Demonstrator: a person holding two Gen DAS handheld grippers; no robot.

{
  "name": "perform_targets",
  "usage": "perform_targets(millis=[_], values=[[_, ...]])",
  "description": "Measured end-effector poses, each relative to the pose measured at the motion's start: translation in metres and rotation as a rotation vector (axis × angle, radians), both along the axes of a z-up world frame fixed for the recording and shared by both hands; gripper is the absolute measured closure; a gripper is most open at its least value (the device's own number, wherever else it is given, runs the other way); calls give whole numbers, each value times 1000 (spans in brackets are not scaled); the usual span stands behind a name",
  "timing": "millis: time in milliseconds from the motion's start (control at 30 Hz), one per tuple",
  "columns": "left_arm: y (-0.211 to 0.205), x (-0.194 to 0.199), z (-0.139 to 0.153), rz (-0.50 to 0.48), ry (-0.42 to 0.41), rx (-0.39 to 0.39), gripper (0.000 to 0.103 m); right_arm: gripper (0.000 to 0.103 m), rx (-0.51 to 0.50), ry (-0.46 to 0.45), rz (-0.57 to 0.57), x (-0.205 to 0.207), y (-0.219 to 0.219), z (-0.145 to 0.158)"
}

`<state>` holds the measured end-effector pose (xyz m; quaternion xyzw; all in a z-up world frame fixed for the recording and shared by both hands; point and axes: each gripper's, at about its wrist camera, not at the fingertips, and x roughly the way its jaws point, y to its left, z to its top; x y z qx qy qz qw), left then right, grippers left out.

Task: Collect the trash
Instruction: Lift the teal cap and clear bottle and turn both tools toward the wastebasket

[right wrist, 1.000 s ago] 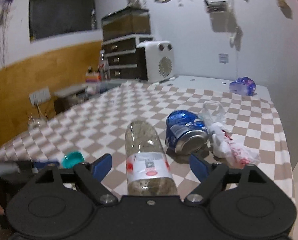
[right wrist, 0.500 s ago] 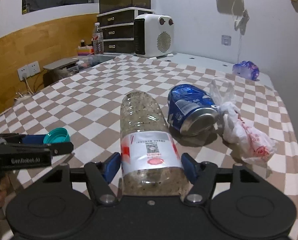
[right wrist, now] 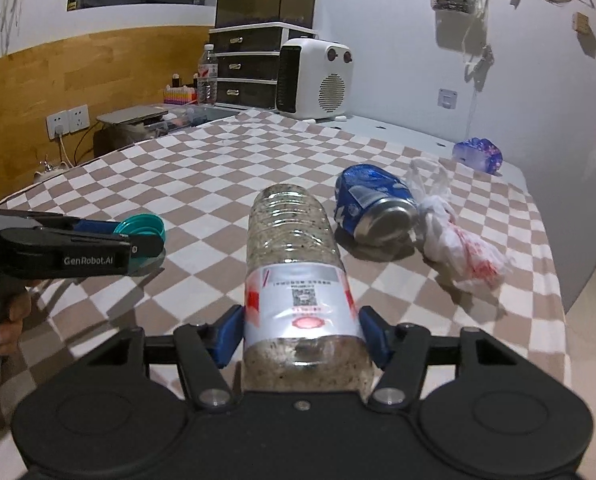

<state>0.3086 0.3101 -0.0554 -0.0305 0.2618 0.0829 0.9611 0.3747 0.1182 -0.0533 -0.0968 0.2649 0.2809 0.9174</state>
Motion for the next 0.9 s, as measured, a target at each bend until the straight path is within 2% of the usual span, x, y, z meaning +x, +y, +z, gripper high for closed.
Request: perform_targets(millis=[67,233,367,533,900], values=[[-7,-8,2,-2,16,4,53,40,7,6,-12,-5,-7,-1],[-29,-34,12,-3,-10,-3,53,40,47,37,-23,-16,-24,-2],[-44,-48,12,-8,5,-23,53,41,68,23,4,-34,-39,3],[-64,-72,21,-14,-19,-36,53,41,81,2,-9,-57,-58,8],[-123,-121,48,-81,-59,6,53,41,157,-26,-101,-98,-120,23]])
